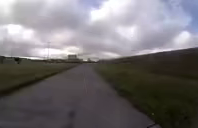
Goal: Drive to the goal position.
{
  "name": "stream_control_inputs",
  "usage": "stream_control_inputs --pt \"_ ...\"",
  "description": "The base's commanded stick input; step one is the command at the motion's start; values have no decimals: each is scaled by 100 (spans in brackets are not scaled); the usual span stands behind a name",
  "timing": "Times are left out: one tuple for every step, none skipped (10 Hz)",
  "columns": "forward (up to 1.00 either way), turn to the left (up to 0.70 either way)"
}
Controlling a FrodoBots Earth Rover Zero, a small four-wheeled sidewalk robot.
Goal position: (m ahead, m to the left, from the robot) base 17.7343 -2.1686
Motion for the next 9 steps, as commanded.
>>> stream_control_inputs --pt "100 -1" --pt "100 -3" --pt "100 -25" --pt "100 -30" --pt "100 -5" --pt "100 0" --pt "100 0" --pt "100 0" --pt "100 5"
